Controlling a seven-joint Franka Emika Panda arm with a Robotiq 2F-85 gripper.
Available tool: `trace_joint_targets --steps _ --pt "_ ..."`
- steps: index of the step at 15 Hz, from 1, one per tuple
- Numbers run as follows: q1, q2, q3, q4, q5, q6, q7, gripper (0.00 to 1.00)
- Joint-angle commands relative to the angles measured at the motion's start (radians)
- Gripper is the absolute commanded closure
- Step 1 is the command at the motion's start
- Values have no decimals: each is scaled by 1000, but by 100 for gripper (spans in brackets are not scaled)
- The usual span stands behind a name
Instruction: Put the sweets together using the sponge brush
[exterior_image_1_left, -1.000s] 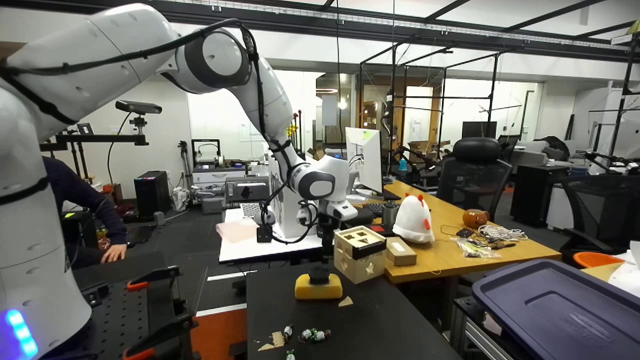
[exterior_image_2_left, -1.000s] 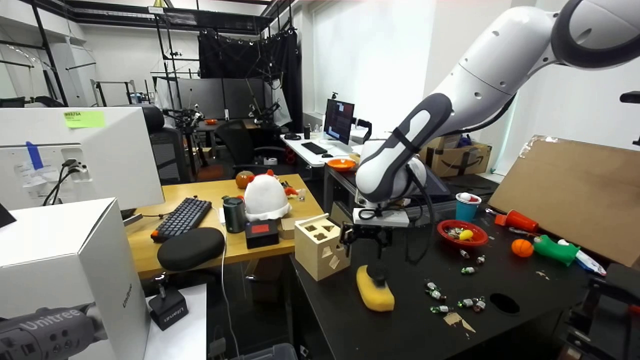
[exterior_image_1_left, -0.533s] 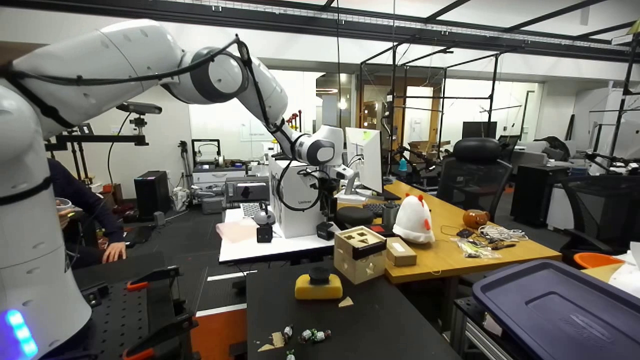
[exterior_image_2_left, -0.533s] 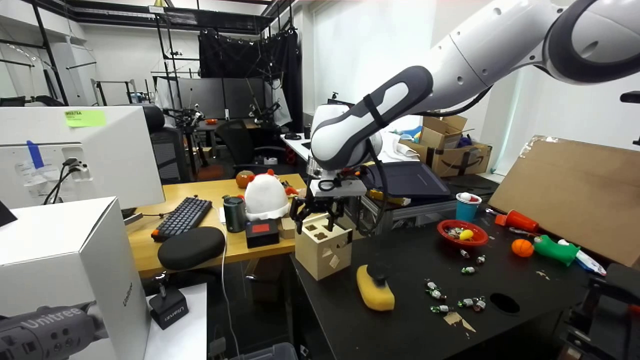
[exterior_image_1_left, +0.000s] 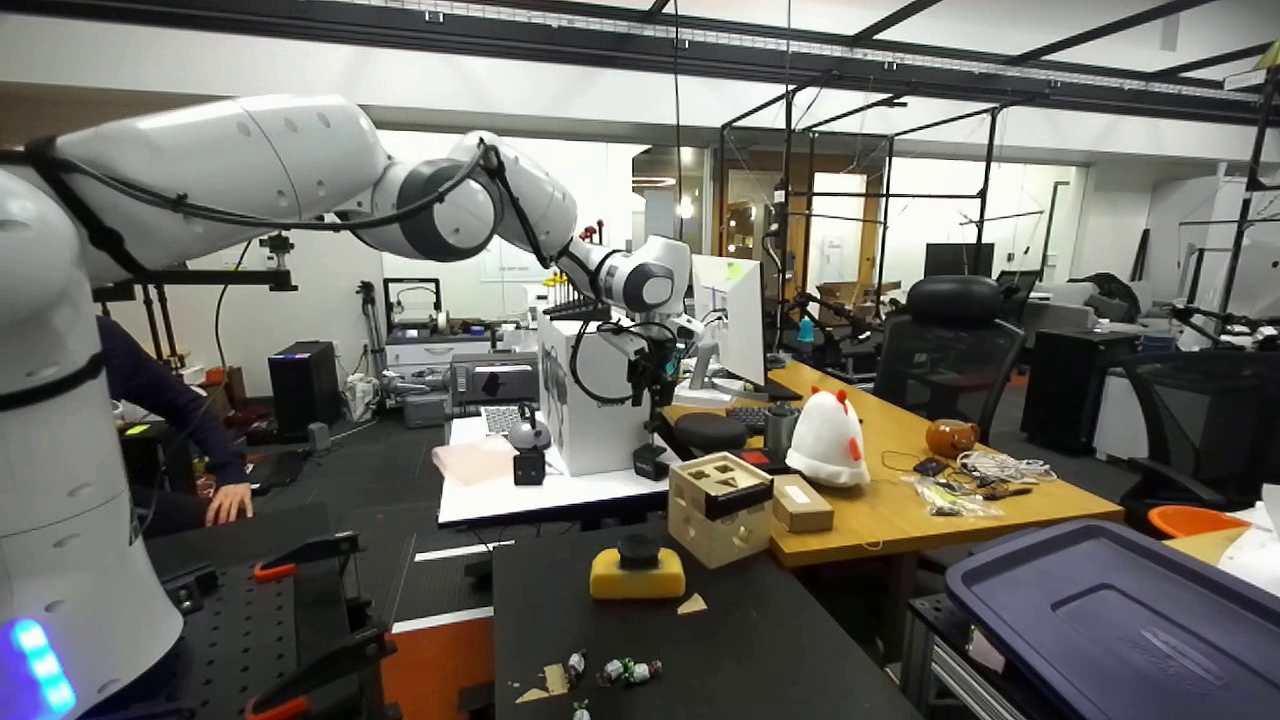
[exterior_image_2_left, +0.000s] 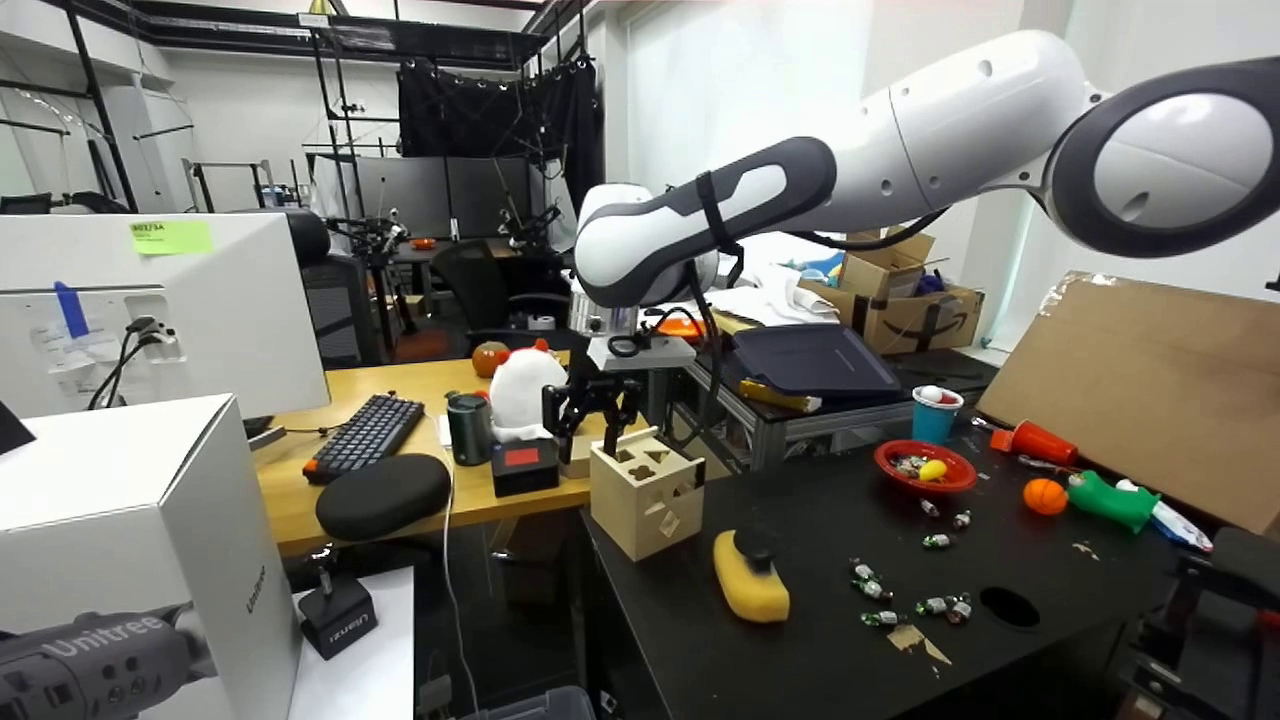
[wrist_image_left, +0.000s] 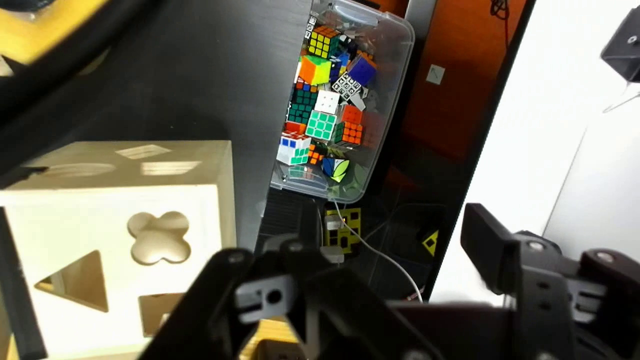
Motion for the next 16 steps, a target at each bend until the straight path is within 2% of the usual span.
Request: trace_joint_targets --steps 1,3,4,5,6,7,10,11,16 --pt "2 120 -22 223 -20 -141 19 57" --pt "-11 123 -38 215 -24 -164 58 73" --pt "-19 140 -42 229 -18 -175 78 29" --pt "-24 137 -58 210 -4 -173 96 34" --pt "-36 142 -60 199 5 -166 116 33" --pt "-45 142 -64 185 10 -159 140 28" --pt "-71 130 -64 137 23 -141 209 5" --pt "-80 123 -58 122 30 -131 224 1" --pt "-113 80 -48 46 64 -123 286 0"
